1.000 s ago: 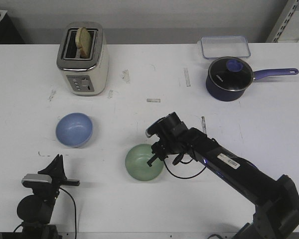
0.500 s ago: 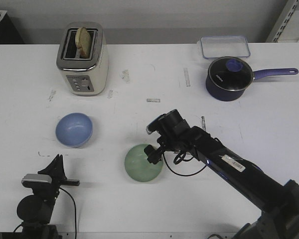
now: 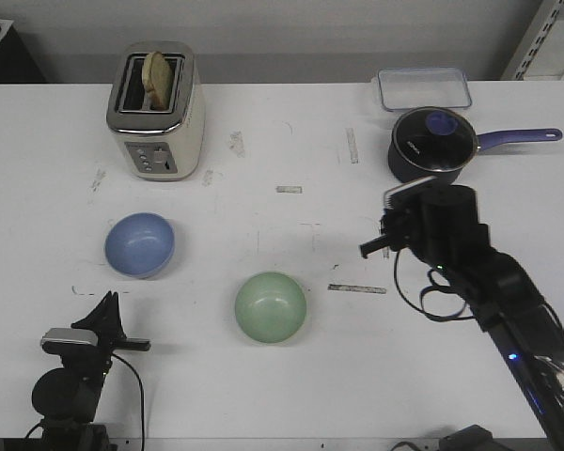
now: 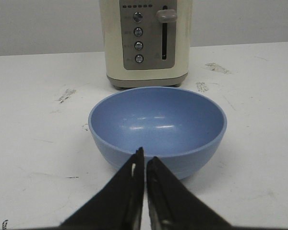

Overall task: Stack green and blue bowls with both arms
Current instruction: 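Release the green bowl and retract the right gripper to rest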

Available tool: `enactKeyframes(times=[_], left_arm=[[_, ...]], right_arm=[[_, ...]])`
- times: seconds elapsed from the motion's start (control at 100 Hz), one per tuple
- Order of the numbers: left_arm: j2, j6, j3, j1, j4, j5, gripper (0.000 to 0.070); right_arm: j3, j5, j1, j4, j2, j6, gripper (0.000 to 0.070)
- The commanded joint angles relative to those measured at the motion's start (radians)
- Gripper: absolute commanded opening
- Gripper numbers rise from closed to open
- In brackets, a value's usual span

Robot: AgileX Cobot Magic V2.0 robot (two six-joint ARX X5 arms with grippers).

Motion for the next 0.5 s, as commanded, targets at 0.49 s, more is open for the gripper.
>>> enactKeyframes(times=[0.49], left_arm=[[-0.001, 0.002, -0.020, 0.000, 0.011, -0.003, 0.0002]], right_arm=[[-0.622, -0.043, -0.368, 0.074, -0.675, -0.066, 0.0000]])
